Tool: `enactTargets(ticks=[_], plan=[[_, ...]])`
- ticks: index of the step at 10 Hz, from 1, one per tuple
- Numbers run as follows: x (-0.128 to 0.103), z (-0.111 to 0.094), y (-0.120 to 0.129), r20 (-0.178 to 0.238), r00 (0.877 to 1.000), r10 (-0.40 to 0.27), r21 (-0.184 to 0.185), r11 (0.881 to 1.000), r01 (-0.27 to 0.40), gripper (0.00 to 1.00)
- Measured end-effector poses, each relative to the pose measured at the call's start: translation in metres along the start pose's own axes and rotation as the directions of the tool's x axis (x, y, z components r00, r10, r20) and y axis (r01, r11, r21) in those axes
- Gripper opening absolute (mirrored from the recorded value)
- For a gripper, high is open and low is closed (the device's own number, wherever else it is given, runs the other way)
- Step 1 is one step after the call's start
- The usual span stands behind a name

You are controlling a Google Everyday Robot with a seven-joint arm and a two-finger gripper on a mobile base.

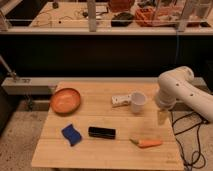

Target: Place the pepper in the ceramic cup

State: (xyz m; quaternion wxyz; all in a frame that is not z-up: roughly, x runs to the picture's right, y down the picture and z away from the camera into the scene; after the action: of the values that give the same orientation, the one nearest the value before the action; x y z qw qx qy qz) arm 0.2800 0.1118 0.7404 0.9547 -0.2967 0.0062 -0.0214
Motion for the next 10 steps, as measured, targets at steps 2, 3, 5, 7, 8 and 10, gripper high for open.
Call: enactTargets(ticks=[2, 3, 5, 7, 8, 10], plan=[[-0.004, 0.008, 0.01, 0.007, 1.0, -0.024, -0.018, 1.0, 0.024, 0.8], [-0.006, 0.016, 0.015, 0.012, 0.999, -0.036, -0.023, 0.999, 0.037, 0.8], [-0.008, 0.023, 0.022, 0.016, 0.998, -0.059, -0.03, 0.998, 0.059, 0.8], [-0.008, 0.025, 0.024, 0.021, 0.997, -0.071, -0.034, 0.997, 0.072, 0.8], [-0.013, 0.029, 0.028, 0.028, 0.996, -0.09, -0.042, 0.995, 0.091, 0.8], [-0.015, 0.039, 0.042, 0.036, 0.992, -0.118, -0.058, 0.991, 0.12, 0.8]])
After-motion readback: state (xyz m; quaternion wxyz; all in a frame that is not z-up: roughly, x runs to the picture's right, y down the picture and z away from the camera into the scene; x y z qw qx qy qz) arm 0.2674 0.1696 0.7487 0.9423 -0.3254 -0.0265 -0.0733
